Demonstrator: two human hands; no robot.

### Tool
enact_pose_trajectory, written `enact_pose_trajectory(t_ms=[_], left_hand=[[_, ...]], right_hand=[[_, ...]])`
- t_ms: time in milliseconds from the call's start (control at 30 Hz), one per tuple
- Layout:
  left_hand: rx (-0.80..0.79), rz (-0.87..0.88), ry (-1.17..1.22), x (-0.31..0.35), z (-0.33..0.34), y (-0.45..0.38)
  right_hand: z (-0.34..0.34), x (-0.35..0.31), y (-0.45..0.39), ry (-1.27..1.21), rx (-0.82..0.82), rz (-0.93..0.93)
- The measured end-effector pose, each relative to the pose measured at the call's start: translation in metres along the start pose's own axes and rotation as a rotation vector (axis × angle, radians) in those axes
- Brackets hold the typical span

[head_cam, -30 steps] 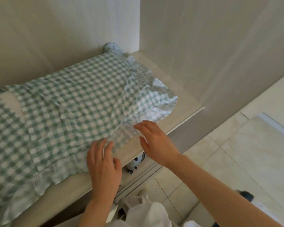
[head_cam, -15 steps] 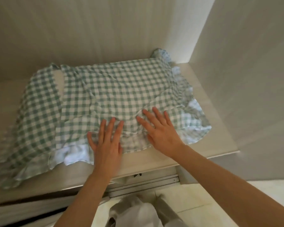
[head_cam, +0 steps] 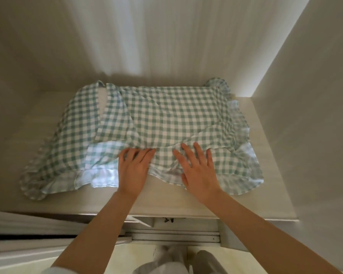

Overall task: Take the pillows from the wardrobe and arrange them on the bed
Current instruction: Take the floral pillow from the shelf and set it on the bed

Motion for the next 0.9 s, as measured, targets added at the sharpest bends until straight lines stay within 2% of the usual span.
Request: enact_pose_trajectory(t_ms=[267,500,800,900], left_hand=[[0.076,-0.017,0.095,0.003,-0.015,-0.009],[0.180,0.006,0.172,0.008,-0.051,-0.026],[0.498,0.095,0.156,0.026,-0.153,-0.069],[0.470,0.118,0.131,0.035,-0.170,-0.083]], right_hand=[[-0.013,-0.003,0.011,0.014,0.010,-0.013],[-0.044,-0.019,0.016,0.011,0.216,-0.125],[-0.160,-0.027,0.035,-0.018,0.533,-0.089],[-0.183,-0.029,0.038,0.035,0.543,-0.104]])
Point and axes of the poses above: each hand's wrist, its own y-axis away from the middle knuckle, its own z-axis out of the palm, x = y × z, the point moved 1 cm from there along -y, towards the middle knuckle, and after that the axes turned 9 degrees about -x, right-handed, at the moved point
